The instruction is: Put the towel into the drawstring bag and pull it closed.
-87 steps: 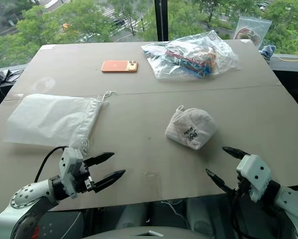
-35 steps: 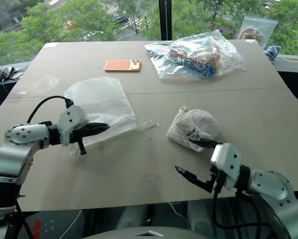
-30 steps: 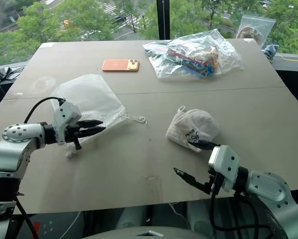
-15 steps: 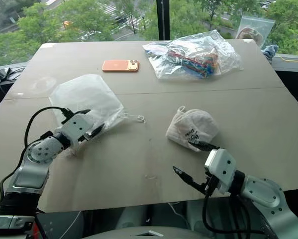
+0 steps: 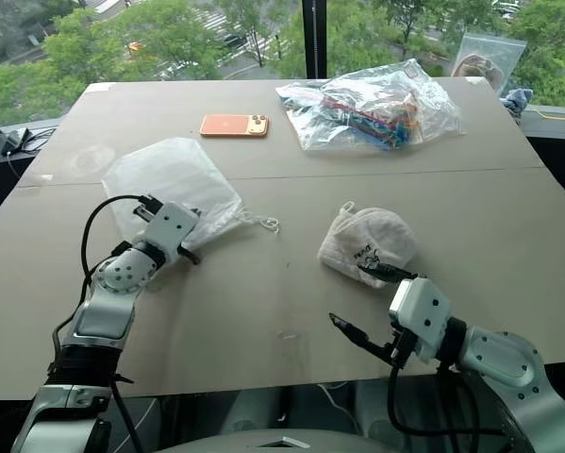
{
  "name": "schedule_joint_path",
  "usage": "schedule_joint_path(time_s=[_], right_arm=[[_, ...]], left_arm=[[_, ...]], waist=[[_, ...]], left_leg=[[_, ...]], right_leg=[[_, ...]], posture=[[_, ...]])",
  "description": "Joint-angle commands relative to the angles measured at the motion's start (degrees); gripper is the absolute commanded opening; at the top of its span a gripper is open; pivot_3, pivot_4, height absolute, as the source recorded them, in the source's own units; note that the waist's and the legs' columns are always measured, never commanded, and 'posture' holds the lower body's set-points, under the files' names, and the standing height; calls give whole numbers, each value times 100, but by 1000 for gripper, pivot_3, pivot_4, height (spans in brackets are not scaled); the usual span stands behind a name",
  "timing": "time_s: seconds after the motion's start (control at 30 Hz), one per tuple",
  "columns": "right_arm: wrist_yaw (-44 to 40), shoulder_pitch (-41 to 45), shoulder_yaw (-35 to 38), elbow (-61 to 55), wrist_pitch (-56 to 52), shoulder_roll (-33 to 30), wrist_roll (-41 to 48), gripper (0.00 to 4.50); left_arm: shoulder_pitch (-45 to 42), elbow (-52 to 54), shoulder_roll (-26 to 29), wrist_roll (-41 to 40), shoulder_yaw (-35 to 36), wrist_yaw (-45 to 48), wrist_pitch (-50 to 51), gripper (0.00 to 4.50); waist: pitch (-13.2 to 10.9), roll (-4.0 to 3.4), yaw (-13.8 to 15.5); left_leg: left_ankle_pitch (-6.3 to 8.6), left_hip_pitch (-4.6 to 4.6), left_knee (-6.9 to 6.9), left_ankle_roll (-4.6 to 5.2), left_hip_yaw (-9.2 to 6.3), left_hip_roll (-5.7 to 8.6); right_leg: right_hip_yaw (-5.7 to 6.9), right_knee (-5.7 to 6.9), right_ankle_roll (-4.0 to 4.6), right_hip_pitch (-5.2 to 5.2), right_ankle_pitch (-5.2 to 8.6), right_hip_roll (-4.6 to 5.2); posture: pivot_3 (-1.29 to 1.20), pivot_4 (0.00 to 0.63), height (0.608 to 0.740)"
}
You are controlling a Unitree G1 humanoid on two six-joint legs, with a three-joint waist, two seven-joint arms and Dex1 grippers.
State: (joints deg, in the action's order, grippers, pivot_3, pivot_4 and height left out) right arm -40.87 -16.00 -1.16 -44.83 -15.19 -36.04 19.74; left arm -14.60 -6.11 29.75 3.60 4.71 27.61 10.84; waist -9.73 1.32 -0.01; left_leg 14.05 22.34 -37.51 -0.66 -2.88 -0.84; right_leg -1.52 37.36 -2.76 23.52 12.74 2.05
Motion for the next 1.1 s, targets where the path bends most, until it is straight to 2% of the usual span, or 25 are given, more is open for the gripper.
schedule_joint_path(time_s=[0.03,0.1,0.2,0.33,0.53,0.63,0.7,0.77,0.83,0.93,1.0,1.1], right_arm=[[292,249,290,-205,-157,150,274,4500],[522,435,288,-256,-584,167,337,4500],[764,671,276,-329,-969,130,258,4500],[904,1151,498,4,-1578,71,528,4500],[1097,1391,627,435,-1757,-61,207,4500],[1083,1427,469,549,-1720,-107,11,4500],[1068,1426,328,555,-1576,-102,-148,4500],[1017,1395,174,495,-1457,-48,-210,4500],[840,1313,17,428,-1286,-71,-229,4500],[466,1092,-85,264,-875,-68,-58,4500],[289,961,-78,178,-597,-47,14,4500],[46,731,82,130,-275,54,298,4500]], left_arm=[[-304,674,39,-2744,745,1561,3087,32],[-583,693,350,-3866,1183,2011,4625,32],[-937,453,700,-4640,1580,2075,5972,32],[-1175,258,845,-4875,1715,1860,6584,32],[-1365,365,553,-5111,1898,1452,6936,32],[-1038,770,674,-4504,1376,1422,5860,32],[-733,972,846,-3751,942,1520,4549,32],[-309,1274,1007,-3252,776,1665,3492,540],[132,1482,1042,-2930,736,1707,2710,1236],[863,1588,1061,-2121,506,1742,1037,2789],[1116,1535,964,-1817,475,1649,273,3670],[1613,1418,882,-1256,443,1429,-921,3670]], waist=[[-2,8,-23],[-4,10,-76],[-7,11,-116],[-7,11,-132],[-9,15,-76],[-9,15,-84],[-9,14,-92],[-9,14,-112],[-10,13,-111],[-10,12,-68],[-11,13,-45],[-9,16,-39]], left_leg=[[0,2,-3,0,-1,0],[0,0,-6,0,-8,-2],[0,-6,-8,0,-14,-4],[0,-20,-7,0,-7,-5],[0,-17,-7,0,-7,-3],[0,-17,-4,0,-4,-3],[0,-25,7,-1,6,-3],[0,-27,14,-1,12,-6],[0,-30,22,-1,21,-11],[0,-27,28,-1,24,-13],[0,-24,27,-1,25,-12],[0,-20,22,-1,25,-12]], right_leg=[[1,4,0,1,0,0],[5,16,-1,3,3,-3],[5,36,6,10,10,-10],[-2,46,12,6,13,-12],[-3,45,14,6,12,-9],[-7,43,15,7,12,-8],[-18,41,21,8,9,-8],[-25,41,40,12,15,-10],[-33,38,44,15,16,-11],[-33,29,60,16,21,-9],[-32,25,53,16,25,-6],[-29,16,44,13,31,-3]], posture=[[0,150,740],[0,150,740],[0,150,740],[0,150,740],[0,150,740],[0,150,740],[0,150,740],[0,150,740],[0,150,740],[0,150,740],[0,150,740],[0,150,740]])
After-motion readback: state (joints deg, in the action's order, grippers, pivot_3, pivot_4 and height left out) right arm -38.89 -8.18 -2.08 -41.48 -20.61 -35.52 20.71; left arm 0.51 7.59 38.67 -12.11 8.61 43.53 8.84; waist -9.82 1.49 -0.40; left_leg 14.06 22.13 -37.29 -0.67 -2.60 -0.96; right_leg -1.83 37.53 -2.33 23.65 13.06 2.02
